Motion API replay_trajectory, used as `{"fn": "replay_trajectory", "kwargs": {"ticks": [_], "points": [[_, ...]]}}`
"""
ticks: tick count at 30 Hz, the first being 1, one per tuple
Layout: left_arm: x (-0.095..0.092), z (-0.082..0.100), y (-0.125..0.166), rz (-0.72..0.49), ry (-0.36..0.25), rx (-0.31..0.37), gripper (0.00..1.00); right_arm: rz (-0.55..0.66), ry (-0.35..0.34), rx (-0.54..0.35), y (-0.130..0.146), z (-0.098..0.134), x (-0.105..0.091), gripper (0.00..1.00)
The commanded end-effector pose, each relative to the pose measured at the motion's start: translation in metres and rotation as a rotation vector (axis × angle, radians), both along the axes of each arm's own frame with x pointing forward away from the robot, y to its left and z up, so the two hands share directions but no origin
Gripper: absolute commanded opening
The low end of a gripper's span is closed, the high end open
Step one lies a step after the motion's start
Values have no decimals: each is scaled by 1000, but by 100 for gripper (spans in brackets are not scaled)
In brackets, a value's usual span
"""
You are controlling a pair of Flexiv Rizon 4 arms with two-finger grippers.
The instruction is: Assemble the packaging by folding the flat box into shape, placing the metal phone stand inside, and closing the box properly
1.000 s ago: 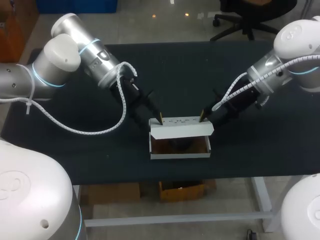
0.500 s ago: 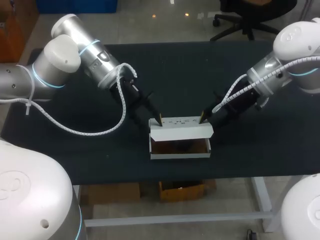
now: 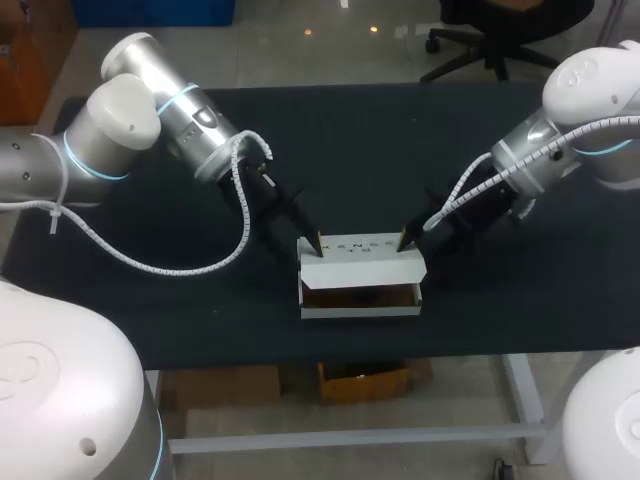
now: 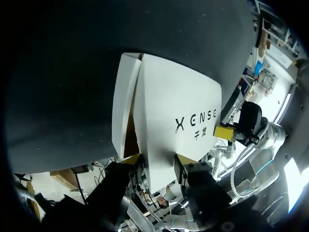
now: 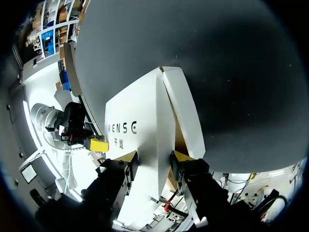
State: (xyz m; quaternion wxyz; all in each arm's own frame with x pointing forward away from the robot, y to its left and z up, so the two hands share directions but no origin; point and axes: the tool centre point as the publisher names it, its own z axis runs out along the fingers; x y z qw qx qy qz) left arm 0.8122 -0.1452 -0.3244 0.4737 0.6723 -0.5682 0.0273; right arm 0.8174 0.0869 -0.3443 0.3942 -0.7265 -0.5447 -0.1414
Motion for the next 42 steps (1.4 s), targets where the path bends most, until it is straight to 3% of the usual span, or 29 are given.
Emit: {"fn": "replay_trajectory", "kwargs": {"ticks": [1,28,42], "points": [[-1,-1,0,1,-2,-1,42,10,6,6,0,-4,3,42],[0,2,6,8,-66,22,43,54,-2,-14,2,-11,6,47],[1,27,12,23,-214,55,49,63,-14,-18,2,-12,6,49]]}}
